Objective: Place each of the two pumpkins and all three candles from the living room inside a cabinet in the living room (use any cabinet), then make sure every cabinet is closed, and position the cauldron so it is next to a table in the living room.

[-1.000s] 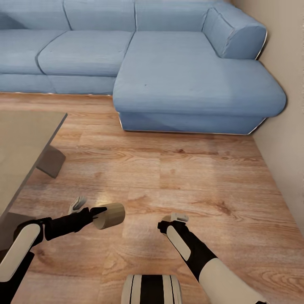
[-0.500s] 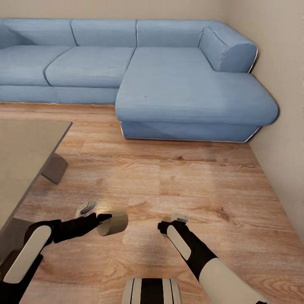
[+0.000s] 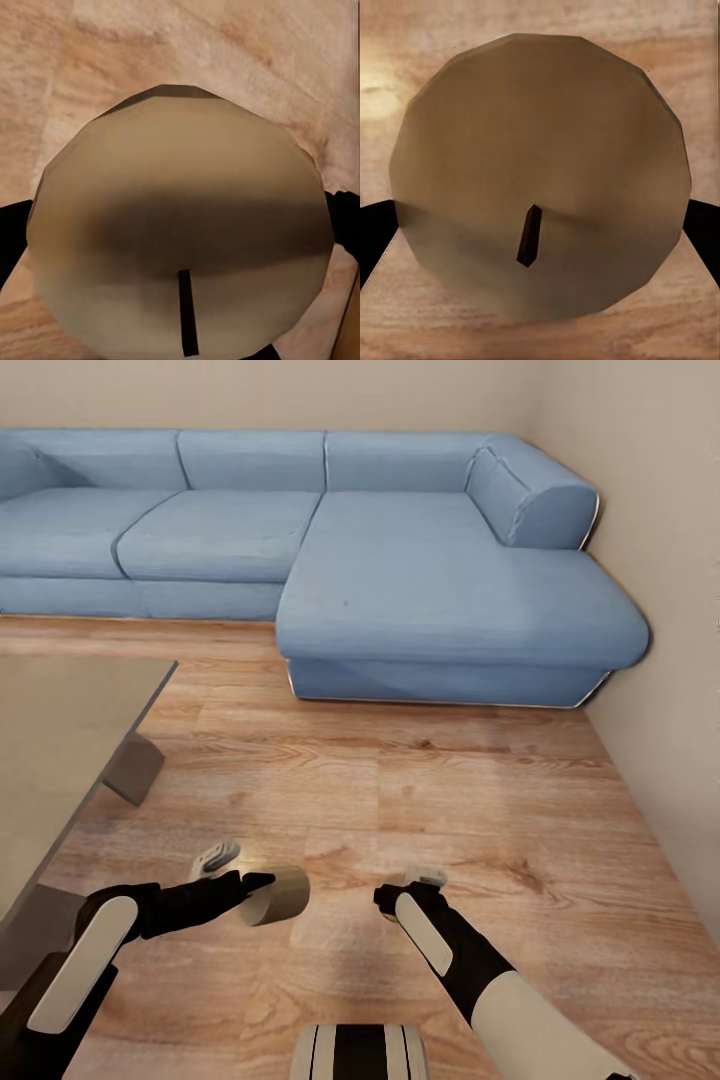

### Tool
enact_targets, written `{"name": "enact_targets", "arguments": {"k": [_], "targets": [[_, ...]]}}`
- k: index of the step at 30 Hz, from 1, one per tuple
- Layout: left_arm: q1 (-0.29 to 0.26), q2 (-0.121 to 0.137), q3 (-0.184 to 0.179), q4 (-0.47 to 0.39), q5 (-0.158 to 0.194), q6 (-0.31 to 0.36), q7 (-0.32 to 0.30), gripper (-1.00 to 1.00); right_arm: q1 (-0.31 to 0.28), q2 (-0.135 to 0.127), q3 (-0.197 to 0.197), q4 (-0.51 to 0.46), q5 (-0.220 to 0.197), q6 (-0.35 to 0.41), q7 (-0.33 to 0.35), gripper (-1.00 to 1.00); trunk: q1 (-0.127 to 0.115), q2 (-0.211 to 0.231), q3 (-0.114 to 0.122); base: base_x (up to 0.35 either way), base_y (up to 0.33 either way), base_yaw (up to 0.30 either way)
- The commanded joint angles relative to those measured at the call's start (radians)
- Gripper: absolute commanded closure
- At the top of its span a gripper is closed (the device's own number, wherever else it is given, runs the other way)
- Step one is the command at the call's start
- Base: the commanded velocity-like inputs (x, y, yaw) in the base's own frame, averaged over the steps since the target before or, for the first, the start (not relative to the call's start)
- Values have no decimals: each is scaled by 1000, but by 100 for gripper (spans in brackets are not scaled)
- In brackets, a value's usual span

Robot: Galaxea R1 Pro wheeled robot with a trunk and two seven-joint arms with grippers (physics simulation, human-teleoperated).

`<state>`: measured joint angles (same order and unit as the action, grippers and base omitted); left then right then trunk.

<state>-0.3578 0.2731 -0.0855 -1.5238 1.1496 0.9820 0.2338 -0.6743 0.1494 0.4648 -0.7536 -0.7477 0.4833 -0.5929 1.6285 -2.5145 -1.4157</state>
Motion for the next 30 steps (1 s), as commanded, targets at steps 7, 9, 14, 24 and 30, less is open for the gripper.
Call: {"name": "enact_targets", "arguments": {"k": [7, 9, 14, 24, 30], "targets": [[-1, 0, -18, -1, -3, 0, 16, 100, -1, -1, 3, -1, -10, 3, -7, 100, -3, 1, 26, 0, 0, 0], [-2, 0, -32, -1, -21, -1, 17, 100, -1, -1, 3, -1, -10, 3, -7, 100, -4, 2, 34, 0, 0, 0], [-3, -46, -43, -1, -126, -3, 31, 100, -1, 0, 5, -1, -10, 5, -7, 100, -6, 3, 54, 0, 0, 0], [-6, -132, -45, -1, -188, -3, 180, 100, -1, 1, -1, -4, -10, 87, -10, 100, -11, 5, 92, 0, 0, 0], [-6, -143, -44, -1, -189, -3, 231, 100, -1, 2, -1, -5, -10, 91, -14, 100, -14, 7, 115, 0, 0, 0]]}}
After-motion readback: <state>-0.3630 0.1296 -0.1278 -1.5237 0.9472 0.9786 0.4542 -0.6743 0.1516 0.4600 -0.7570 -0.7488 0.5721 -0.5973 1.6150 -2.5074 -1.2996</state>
